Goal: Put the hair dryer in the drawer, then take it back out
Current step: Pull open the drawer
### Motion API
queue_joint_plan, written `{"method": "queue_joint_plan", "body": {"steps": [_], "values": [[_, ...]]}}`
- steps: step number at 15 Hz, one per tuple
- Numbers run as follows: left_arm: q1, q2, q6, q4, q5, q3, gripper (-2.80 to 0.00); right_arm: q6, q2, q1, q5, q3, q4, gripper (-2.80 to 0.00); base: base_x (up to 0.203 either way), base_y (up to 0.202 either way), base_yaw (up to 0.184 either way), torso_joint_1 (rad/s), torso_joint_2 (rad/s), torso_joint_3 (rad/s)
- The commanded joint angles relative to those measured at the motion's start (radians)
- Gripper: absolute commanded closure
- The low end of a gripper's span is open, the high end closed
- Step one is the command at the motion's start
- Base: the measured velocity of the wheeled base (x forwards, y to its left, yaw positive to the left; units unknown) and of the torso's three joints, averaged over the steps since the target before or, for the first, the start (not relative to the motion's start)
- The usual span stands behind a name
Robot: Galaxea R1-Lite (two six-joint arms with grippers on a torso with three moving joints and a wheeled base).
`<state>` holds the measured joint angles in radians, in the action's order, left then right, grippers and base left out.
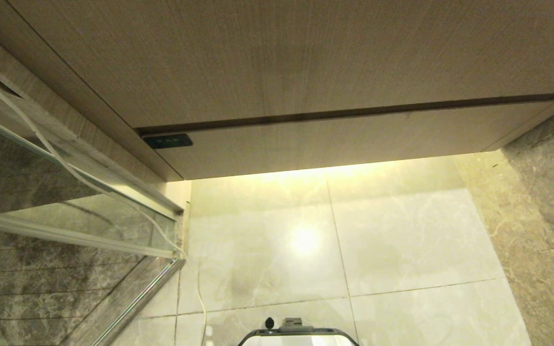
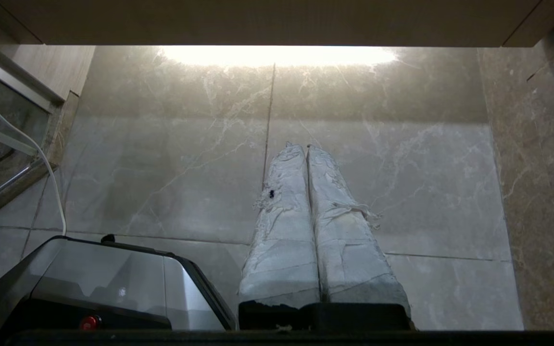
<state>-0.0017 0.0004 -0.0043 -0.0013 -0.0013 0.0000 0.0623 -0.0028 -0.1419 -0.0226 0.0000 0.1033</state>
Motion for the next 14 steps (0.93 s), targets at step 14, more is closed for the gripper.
{"method": "queue_joint_plan", "body": {"steps": [14], "values": [[0.000, 0.000, 0.000, 0.000, 0.000, 0.001, 0.00, 0.001, -0.037, -0.001, 0.000, 0.040, 0.001, 0.00, 0.000, 0.000, 0.000, 0.000, 0.00, 0.000]]}}
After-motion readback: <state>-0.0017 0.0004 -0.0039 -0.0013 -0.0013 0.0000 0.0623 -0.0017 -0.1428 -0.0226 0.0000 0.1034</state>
